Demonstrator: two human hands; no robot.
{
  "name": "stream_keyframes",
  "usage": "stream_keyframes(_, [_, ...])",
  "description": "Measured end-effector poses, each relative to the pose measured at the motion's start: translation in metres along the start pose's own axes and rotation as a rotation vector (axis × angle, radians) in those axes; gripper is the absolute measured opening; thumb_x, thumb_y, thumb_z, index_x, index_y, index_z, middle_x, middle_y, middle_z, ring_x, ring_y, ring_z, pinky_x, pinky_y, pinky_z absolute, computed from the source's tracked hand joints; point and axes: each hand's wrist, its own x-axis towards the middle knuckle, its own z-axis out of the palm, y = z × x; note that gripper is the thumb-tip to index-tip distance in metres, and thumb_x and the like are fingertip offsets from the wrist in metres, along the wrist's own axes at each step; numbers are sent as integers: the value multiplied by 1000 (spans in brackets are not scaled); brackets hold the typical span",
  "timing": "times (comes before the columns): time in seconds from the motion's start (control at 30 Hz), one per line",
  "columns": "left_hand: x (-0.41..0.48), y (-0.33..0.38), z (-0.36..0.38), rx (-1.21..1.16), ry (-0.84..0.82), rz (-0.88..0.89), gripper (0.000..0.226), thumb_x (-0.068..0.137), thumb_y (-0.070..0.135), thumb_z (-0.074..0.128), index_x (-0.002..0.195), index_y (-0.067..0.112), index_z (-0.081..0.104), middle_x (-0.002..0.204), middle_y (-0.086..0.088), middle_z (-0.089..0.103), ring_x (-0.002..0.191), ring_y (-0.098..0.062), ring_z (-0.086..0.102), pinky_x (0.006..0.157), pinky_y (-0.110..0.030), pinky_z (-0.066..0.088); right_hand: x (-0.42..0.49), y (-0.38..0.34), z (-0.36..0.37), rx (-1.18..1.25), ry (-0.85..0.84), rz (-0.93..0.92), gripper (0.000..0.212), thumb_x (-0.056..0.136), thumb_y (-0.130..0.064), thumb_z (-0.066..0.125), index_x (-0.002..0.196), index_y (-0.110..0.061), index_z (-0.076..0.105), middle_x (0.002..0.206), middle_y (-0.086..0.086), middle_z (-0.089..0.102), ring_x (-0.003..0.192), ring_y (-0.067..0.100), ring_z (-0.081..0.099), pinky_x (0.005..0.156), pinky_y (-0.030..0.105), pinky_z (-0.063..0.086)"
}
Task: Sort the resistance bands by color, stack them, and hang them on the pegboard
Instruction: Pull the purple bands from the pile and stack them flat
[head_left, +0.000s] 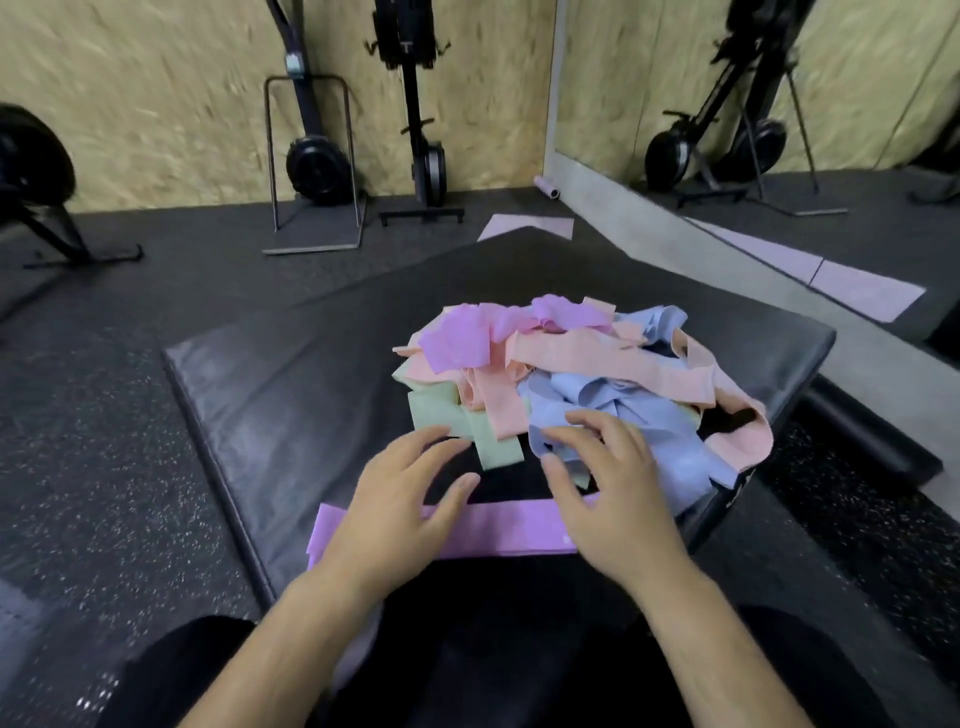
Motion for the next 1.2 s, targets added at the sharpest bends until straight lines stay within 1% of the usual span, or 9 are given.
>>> stream_keyframes(0.27, [120,14,2,-87,-107,-79,35,99,28,60,133,31,62,147,7,42,129,-10,45,96,-15,27,91,-12,25,-3,-75,18,43,94,-42,43,129,-29,65,142,-8,52,131,19,42,113,38,34])
stream_keyframes(0.5, [184,-12,22,180,-339,-178,30,97,40,58,126,36,66,140,-9,44,137,-32,31,114,-40,28,131,-7,43,-124,-187,9,31,101,-31,49,130,-34,60,138,-9,50,127,19,37,107,35,30])
stream_keyframes(0.6, [183,-13,24,230,-349,-133,4,92,26,58,90,23,60,94,-2,52,102,-29,50,86,-31,35,138,-11,44,-162,-244,-7,32,102,-31,47,132,-34,58,136,-9,51,128,19,37,108,34,29])
stream_keyframes(0.67, [179,-12,17,142,-278,-109,18,90,12,52,74,21,53,75,4,44,79,-23,47,64,-28,34,141,-13,40,-196,-256,-20,34,102,-31,45,134,-32,57,138,-8,51,129,20,38,109,36,30])
stream_keyframes(0.73, [176,-7,2,58,-193,-86,34,89,4,48,67,28,56,72,5,48,73,-20,49,61,-30,41,144,-17,34,-207,-260,-26,34,102,-30,45,135,-31,57,141,-8,50,130,22,39,110,37,30])
stream_keyframes(0.87, [177,15,-44,-95,-69,-95,22,90,5,59,92,20,75,87,6,60,79,-12,56,65,-10,44,151,-33,24,-16,-223,-19,32,97,-24,55,127,-29,63,133,-8,59,126,20,48,109,41,38])
stream_keyframes(0.93, [182,26,-67,-188,-20,-102,26,91,5,61,90,27,74,85,10,66,72,-10,60,58,-12,46,158,-47,14,87,-206,-22,34,92,-25,62,126,-29,63,125,-9,61,116,18,55,102,41,45])
stream_keyframes(1.03, [192,43,-99,-278,72,-75,18,91,12,69,101,27,74,90,6,72,76,-8,60,62,-8,43,170,-72,-12,273,-166,-17,34,88,-26,73,120,-27,61,109,-11,65,99,5,61,87,25,52])
stream_keyframes(1.2, [196,78,-150,-473,121,-34,21,91,22,75,111,25,71,97,-3,74,80,-17,66,80,-34,58,188,-116,-58,519,-32,25,15,90,-20,72,105,-21,68,95,-6,73,86,1,68,73,13,50])
